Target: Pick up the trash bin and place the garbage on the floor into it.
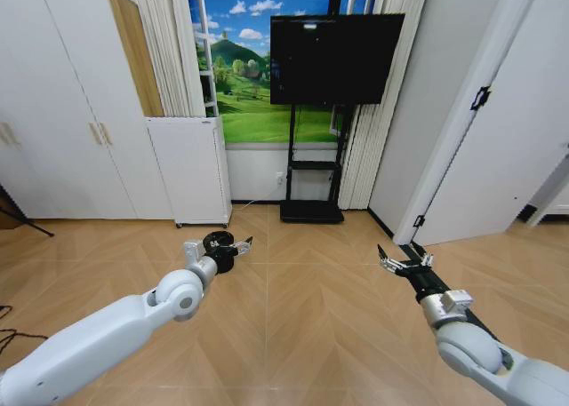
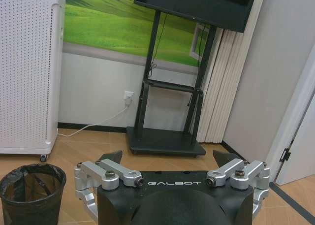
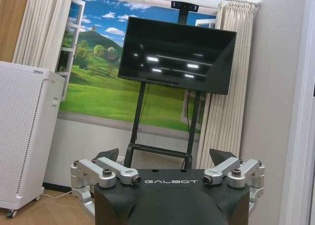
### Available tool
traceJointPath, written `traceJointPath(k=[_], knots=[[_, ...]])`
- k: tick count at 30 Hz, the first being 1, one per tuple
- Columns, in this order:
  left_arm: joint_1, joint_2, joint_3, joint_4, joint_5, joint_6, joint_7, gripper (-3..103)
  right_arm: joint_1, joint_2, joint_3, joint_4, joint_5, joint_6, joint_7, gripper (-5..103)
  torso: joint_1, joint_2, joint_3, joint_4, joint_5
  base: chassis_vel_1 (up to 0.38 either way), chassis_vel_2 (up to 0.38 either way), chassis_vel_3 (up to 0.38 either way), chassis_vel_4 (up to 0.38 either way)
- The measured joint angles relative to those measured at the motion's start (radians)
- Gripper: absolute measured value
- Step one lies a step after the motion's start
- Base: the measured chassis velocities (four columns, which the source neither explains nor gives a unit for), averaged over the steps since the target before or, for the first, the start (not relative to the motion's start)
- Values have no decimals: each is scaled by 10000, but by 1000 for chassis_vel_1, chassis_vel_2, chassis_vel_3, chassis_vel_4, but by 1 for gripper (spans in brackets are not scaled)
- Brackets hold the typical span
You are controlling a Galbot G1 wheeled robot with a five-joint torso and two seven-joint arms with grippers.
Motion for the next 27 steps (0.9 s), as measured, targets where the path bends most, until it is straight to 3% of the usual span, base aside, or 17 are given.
traceJointPath(k=[27], knots=[[7,5,-9,-2,14,-4,7,100,-1,5,10,0,0,10,1,100,0,0,0,0,0,0,0,0,0]])
